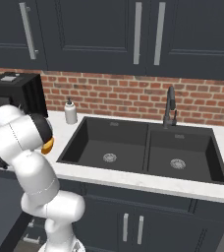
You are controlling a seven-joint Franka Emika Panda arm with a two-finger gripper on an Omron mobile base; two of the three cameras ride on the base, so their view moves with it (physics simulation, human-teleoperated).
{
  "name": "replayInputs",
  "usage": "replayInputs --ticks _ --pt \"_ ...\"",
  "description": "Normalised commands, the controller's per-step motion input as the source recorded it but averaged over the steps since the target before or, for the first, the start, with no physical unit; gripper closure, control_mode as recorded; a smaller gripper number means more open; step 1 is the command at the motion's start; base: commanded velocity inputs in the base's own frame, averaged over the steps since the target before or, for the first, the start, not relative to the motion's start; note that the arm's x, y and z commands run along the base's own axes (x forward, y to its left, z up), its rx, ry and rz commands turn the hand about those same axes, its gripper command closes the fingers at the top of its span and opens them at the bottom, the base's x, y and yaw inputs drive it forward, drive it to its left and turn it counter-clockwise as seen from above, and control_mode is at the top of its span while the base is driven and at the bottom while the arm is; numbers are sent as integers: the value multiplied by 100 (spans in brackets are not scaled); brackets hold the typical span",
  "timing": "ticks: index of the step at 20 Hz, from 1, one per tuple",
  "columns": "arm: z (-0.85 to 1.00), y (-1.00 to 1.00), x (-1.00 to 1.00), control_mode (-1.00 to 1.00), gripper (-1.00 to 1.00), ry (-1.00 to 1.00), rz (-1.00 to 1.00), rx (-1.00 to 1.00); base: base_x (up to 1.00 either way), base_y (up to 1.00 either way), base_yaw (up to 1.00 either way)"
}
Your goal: Pick the pizza cutter from the drawer and place it on the counter.
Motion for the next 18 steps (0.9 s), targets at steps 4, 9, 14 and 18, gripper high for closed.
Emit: replayInputs --ticks 4,9,14,18 --pt "0 1 21 -100 -100 0 0 0 0 0 0" --pt "0 0 5 -100 -100 0 0 0 0 0 0" --pt "0 0 0 -100 -100 0 0 0 0 0 0" --pt "2 0 0 -100 -100 0 0 0 0 0 0"
